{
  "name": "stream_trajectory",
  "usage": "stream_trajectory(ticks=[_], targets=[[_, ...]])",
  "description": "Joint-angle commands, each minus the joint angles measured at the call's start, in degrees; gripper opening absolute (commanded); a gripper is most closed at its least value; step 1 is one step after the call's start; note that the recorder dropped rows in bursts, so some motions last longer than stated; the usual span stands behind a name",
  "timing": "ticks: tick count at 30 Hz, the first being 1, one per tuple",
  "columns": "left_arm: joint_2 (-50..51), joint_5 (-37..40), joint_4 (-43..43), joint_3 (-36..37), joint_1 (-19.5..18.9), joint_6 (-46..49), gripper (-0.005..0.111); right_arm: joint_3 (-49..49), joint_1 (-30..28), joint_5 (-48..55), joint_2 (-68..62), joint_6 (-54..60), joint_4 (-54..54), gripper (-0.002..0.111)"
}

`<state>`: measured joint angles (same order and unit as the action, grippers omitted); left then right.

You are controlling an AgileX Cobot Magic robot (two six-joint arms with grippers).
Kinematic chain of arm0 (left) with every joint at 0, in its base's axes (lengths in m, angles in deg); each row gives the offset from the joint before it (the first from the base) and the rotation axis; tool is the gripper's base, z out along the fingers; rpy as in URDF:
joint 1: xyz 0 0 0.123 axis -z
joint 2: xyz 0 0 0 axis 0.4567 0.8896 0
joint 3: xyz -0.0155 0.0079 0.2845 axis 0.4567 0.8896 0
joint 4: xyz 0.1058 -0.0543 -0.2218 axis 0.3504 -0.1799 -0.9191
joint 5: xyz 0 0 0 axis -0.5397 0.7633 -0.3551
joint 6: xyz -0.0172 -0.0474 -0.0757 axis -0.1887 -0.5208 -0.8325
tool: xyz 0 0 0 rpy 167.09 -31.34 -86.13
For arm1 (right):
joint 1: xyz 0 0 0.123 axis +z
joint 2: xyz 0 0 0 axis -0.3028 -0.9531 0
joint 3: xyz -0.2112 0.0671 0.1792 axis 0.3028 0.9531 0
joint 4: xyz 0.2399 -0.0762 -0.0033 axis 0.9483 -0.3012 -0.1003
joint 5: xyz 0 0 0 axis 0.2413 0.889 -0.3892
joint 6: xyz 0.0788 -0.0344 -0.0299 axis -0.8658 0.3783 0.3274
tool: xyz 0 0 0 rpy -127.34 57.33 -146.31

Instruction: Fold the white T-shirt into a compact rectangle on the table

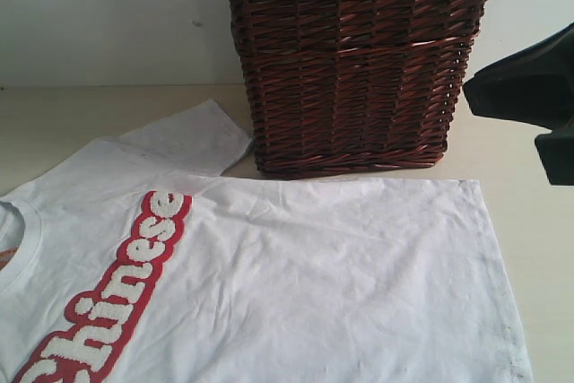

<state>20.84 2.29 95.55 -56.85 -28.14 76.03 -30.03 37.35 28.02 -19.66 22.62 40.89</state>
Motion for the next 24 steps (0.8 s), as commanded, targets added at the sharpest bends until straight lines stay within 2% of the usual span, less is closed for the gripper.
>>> stream_trajectory(ticks=[1,2,4,5,7,9,10,12,24], targets=[[2.31,19.41,-18.78,-6.6,0.18,41.74,0.0,0.36,0.23,-0.91,0.15,0.56,-0.53,0.012],[2.34,22.13,-20.52,-6.6,0.18,49.42,0.0,0.36,0.23,-0.91,0.15,0.56,-0.53,0.012],[2.44,23.71,-21.97,-6.14,0.18,57.9,0.0,0.36,0.23,-1.0,0.15,0.56,-0.53,0.012],[2.44,21.83,-21.97,-5.62,0.18,57.9,0.002,0.36,0.23,-1.0,0.15,0.56,-0.53,0.012],[2.86,17.7,-21.58,-4.4,0.18,57.62,0.012,0.36,0.23,-0.98,0.15,0.56,-0.2,0.012],[3.62,15.99,-21.42,-3.62,0.18,57.74,0.037,0.36,0.23,-0.98,0.15,0.56,0.13,0.012],[3.9,15.24,-21.42,-3.36,0.18,57.74,0.057,0.36,0.23,-0.98,0.15,0.56,0.13,0.012],[4.46,12.71,-21.42,-2.83,0.18,57.74,0.103,0.36,0.23,-0.98,0.15,0.56,0.13,0.012],[4.93,10.51,-20.03,-2.73,0.18,57.7,0.102,0.36,0.23,-0.87,0.15,0.44,0.06,0.012]])
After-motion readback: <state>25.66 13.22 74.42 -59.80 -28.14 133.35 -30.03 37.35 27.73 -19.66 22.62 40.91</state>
